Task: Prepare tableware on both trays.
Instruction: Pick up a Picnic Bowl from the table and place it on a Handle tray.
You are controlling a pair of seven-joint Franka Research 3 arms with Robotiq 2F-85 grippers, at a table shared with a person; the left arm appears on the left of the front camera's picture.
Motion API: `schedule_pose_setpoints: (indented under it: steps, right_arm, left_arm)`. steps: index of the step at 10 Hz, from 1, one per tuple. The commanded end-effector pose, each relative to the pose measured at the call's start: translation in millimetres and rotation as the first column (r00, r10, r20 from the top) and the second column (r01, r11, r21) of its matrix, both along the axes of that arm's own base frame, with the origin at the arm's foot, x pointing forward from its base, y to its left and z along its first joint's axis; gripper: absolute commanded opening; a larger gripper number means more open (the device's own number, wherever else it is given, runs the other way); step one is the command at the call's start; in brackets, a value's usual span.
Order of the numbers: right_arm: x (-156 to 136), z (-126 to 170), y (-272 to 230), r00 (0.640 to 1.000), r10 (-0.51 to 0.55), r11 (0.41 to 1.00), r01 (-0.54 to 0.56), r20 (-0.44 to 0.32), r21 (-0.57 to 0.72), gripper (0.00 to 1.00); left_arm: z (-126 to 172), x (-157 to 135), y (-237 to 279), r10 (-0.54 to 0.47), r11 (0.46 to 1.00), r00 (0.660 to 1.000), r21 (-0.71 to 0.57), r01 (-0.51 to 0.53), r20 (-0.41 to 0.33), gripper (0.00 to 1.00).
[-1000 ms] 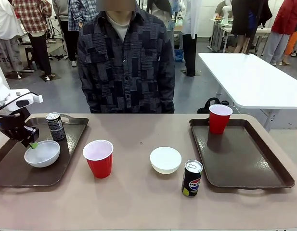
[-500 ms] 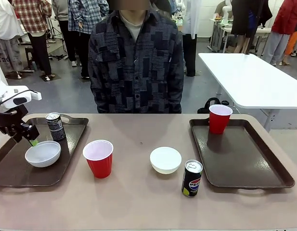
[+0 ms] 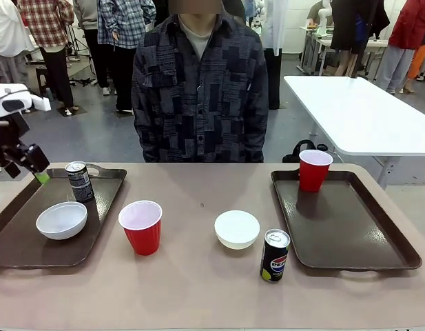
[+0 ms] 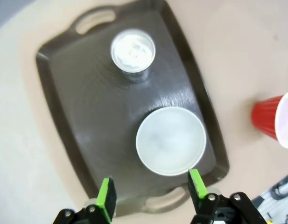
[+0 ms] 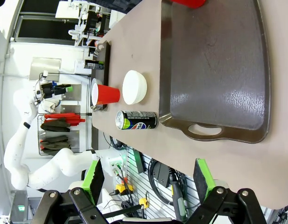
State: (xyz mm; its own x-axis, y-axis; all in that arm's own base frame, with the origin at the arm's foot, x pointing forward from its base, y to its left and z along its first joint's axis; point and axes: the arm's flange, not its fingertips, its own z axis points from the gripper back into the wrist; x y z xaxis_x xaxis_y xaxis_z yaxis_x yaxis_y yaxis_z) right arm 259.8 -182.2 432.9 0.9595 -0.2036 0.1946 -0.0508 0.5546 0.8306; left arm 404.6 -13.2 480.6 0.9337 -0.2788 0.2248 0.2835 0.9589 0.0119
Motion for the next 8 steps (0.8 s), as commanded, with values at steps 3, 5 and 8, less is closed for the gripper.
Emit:
schedule_pose_setpoints:
  steps: [3, 5, 8]
  right_arm:
    - [1, -1, -1, 1.0, 0.0, 1.0, 0.0, 0.013, 0.014, 1.0]
    - [1, -1, -1, 1.0, 0.0, 1.0, 0.0, 0.013, 0.014, 1.0]
    - [1, -1, -1, 1.0, 0.0, 1.0, 0.0, 0.013, 0.014, 1.0]
  left_arm:
    - [0, 0, 0, 0.0, 1.0, 1.0, 0.0, 0.0, 0.0, 0.81]
    - [0, 0, 0, 0.0, 1.0, 1.0, 0.0, 0.0, 0.0, 0.81]
    - [27, 8, 15, -0.027, 0.972, 0.985, -0.234, -0.014, -0.171, 0.81]
